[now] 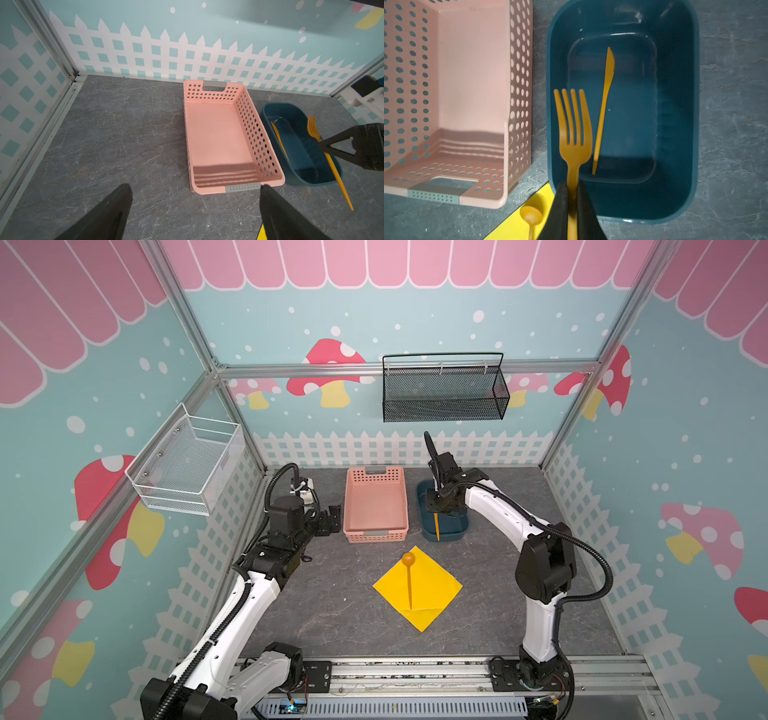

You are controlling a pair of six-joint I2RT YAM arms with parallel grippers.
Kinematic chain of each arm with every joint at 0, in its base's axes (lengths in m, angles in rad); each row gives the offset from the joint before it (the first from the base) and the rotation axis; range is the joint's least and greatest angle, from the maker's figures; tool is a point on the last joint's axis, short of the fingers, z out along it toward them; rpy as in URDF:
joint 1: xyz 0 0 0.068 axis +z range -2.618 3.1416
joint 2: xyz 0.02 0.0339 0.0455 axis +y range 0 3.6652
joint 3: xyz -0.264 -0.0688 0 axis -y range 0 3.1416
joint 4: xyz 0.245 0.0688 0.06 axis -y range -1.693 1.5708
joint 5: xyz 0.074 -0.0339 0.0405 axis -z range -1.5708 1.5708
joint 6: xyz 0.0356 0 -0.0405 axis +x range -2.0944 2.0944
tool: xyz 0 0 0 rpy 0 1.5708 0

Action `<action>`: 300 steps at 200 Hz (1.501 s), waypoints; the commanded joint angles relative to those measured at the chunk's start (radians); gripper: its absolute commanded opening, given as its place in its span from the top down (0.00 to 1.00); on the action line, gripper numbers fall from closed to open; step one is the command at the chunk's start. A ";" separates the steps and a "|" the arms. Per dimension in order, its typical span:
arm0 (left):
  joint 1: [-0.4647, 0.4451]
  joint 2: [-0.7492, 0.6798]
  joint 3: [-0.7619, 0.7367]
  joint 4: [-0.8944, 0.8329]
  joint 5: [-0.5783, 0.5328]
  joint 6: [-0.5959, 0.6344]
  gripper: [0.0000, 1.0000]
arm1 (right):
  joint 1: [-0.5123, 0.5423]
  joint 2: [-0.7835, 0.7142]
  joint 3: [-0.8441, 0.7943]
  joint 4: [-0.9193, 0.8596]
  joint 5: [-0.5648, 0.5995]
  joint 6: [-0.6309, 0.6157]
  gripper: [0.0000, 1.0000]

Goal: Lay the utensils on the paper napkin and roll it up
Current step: 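Lift the yellow fork and carry it over the napkin beside the spoon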

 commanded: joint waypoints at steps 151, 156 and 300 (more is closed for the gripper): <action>0.007 -0.057 -0.028 0.034 0.019 0.033 0.03 | 0.199 -0.366 -0.608 0.299 -0.056 0.174 0.91; 0.007 -0.054 -0.029 0.034 0.018 0.033 0.03 | 0.203 -0.370 -0.620 0.303 -0.057 0.179 0.91; 0.003 -0.052 -0.030 0.039 0.059 0.030 0.04 | 0.211 -0.322 -0.727 0.398 -0.080 0.216 0.92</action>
